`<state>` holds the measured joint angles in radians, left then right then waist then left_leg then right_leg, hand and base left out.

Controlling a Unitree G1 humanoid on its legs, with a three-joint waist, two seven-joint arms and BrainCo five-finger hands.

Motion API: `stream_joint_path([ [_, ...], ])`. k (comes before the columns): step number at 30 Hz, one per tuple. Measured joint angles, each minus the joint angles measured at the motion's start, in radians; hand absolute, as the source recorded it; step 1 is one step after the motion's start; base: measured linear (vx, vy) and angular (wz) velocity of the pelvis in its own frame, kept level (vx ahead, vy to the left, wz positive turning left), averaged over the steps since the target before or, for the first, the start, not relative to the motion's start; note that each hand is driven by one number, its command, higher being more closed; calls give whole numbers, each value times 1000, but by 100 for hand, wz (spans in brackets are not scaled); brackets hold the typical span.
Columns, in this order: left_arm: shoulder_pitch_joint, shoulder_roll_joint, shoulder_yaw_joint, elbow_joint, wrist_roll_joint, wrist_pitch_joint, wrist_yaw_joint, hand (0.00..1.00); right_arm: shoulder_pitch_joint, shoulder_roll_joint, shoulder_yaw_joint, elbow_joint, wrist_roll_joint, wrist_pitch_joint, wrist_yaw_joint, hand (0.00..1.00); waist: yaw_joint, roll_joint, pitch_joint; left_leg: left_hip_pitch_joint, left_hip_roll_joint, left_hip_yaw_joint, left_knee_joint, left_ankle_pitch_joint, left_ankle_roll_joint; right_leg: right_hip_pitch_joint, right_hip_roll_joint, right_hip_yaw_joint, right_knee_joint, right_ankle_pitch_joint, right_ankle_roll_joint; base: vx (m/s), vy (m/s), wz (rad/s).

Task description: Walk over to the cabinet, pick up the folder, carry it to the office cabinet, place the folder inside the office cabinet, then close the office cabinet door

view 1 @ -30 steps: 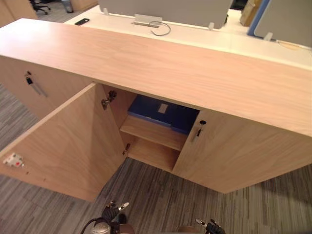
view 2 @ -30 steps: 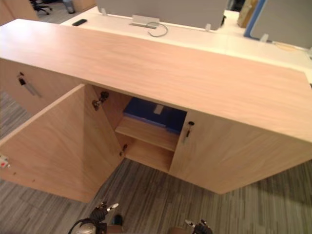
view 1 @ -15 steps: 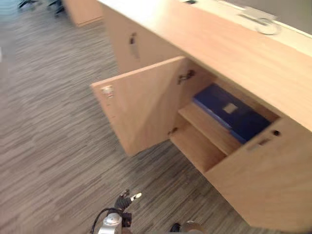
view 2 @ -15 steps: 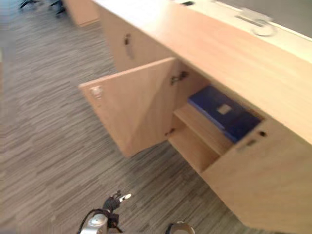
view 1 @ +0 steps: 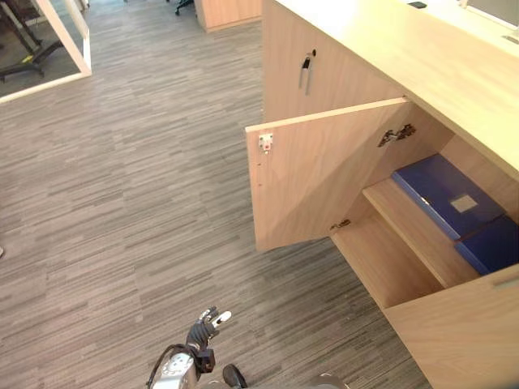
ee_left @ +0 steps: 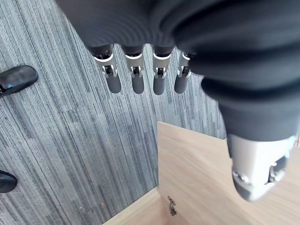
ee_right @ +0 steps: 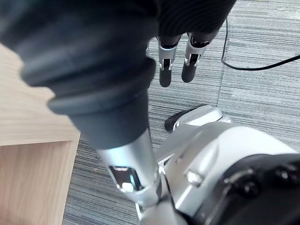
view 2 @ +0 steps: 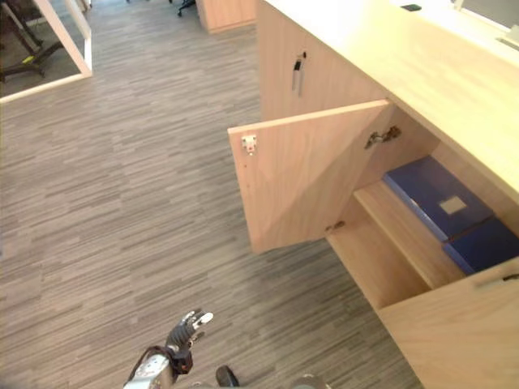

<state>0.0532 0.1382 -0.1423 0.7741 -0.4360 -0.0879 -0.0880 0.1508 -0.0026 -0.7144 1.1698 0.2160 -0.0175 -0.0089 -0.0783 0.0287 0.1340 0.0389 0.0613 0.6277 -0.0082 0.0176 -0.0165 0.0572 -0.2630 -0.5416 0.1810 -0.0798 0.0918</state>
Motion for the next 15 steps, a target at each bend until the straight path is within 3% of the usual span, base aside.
stream_joint_path([
  [3, -39, 28, 50, -58, -9, 11, -2, 0, 1, 0, -6, 0, -1, 12, 7, 0, -16, 0, 0, 5, -5, 4, -54, 44, -1, -2, 19, 0, -34, 3, 6, -95, -79, -8],
  [7, -180, 50, 141, -31, 85, 10, 32, 0, 13, -3, -14, -9, -1, 16, 7, 0, -21, 0, 1, 16, -2, 13, -78, 72, -2, -2, 34, 16, -47, 3, 5, -125, -77, -11],
  [12, -453, 160, 172, 220, 302, 9, 124, 0, 39, -1, -13, -32, 2, 15, 23, 0, -39, 1, 3, 13, 10, 39, -82, 77, -7, -31, 53, 53, -52, 11, -9, -104, -45, -15],
  [15, -578, 218, 169, 325, 362, 12, 141, 0, 54, 3, -10, -32, 18, 15, 29, 0, -40, 1, 6, 12, 15, 52, -82, 79, -9, -43, 58, 70, -51, 14, -12, -15, -44, -17],
])
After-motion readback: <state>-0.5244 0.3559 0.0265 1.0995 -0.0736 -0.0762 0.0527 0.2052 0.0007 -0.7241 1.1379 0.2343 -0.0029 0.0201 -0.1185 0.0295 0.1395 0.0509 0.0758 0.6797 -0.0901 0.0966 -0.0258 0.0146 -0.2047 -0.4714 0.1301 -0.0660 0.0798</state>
